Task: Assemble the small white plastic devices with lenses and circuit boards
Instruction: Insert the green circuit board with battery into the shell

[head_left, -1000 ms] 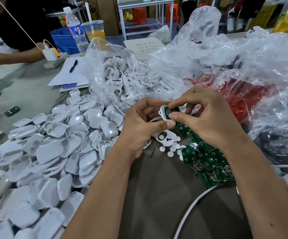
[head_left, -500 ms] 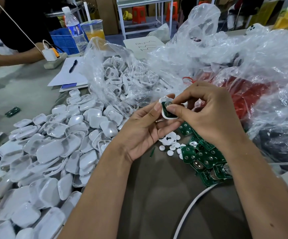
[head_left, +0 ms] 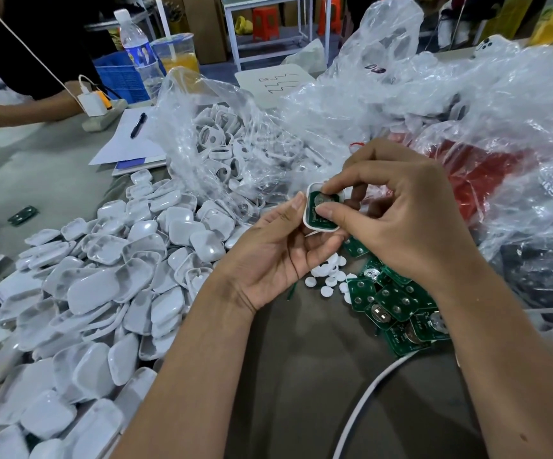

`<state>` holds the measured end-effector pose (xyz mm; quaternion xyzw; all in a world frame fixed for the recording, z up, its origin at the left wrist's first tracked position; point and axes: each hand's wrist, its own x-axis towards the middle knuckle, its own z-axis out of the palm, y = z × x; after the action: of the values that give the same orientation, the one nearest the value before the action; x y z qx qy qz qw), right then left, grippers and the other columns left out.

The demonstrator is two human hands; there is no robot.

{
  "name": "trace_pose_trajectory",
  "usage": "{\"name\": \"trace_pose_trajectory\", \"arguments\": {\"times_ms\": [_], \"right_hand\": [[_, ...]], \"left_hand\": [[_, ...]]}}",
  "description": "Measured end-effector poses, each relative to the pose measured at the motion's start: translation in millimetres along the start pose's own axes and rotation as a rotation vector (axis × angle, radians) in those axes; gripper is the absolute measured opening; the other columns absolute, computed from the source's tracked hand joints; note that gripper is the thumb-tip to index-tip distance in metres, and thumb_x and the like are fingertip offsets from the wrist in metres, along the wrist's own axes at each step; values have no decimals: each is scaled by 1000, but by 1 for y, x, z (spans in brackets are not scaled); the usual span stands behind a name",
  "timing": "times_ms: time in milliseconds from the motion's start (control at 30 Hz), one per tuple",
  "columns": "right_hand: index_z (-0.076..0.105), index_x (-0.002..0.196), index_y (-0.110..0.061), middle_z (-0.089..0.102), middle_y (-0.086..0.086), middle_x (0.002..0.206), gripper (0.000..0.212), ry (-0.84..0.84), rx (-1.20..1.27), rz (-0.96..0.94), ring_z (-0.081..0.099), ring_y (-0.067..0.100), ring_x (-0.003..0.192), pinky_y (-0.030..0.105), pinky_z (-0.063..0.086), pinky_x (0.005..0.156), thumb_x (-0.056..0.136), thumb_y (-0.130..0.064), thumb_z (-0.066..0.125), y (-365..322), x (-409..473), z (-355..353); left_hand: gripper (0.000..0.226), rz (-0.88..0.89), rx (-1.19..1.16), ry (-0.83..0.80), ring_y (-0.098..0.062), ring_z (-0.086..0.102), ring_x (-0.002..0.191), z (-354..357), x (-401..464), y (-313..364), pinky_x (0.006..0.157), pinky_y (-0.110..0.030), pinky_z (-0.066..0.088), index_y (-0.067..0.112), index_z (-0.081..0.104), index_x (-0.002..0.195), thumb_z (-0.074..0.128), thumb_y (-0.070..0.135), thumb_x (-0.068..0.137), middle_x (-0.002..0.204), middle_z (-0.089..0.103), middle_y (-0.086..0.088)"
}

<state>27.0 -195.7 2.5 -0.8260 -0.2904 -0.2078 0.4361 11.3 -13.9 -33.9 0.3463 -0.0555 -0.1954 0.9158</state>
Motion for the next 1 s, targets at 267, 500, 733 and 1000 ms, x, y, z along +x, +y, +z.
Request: {"name": "trace_pose_trajectory", "arguments": {"times_ms": [267,500,733,1000], "right_hand": [[81,92,-14,67,-5,92,13,25,-35,-33,64,10,77,7,42,67,84,-22,87,-2,0,1],[81,92,-11,66,-4,92,13,35,-24,-69,65,11,77,7,43,67,83,-19,87,-2,0,0],[81,89,-11,67,-2,91,12,21,-11,-89,65,12,80,10,45,65,83,-18,87,-2,0,1],[79,94,-15,63,-6,95,15,-10,-3,-63,62,10,79,15,48,61,84,-22,87,-2,-1,-1]], "left_hand": [[27,-2,8,-21,-24,77,92,2,-2,1,75,-27,63,7,80,103,65,25,88,106,77,-15],[27,3,13,-38,-24,77,95,3,-3,1,76,-26,63,9,80,103,67,26,86,109,76,-15],[28,12,10,-30,-26,78,90,2,-3,2,73,-26,63,6,79,103,63,24,89,103,76,-17],[30,35,19,-46,-27,77,91,1,-3,1,73,-28,64,6,78,105,75,26,83,108,75,-19]]}}
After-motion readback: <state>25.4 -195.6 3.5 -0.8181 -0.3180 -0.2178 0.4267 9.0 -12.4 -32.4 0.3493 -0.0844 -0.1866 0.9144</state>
